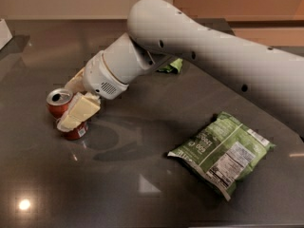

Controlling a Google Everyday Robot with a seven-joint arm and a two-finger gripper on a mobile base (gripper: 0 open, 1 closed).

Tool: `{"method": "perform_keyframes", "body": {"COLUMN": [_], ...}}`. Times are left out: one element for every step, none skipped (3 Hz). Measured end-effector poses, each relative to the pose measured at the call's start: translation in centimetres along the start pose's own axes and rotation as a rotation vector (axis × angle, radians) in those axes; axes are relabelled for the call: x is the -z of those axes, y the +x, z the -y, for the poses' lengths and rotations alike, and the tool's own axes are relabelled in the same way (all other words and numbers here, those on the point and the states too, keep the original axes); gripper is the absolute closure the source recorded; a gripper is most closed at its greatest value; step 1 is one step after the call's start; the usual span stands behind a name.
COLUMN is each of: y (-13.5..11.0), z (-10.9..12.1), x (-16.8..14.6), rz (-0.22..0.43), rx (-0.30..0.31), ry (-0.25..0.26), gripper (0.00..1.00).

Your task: Knock coke can over

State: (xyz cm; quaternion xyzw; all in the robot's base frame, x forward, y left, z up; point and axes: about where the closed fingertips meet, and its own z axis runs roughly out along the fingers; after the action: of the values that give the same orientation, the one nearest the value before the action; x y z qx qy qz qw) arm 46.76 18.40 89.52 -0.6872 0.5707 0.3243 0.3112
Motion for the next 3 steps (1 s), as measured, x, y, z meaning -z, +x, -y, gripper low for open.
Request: {"method": "perform_keyframes", "body": {"y": [0.0,-0.2,-0.7], "z": [0.2,0.6,1.2], "x": [-0.1,0.4,1.8], "rz": [0.01,0.012,-0.008], "rx": [-0.008,-0.011,-0.01], "ry": [-0.009,-0.013,-0.014], "gripper": [0.53,0.75,0.98]}}
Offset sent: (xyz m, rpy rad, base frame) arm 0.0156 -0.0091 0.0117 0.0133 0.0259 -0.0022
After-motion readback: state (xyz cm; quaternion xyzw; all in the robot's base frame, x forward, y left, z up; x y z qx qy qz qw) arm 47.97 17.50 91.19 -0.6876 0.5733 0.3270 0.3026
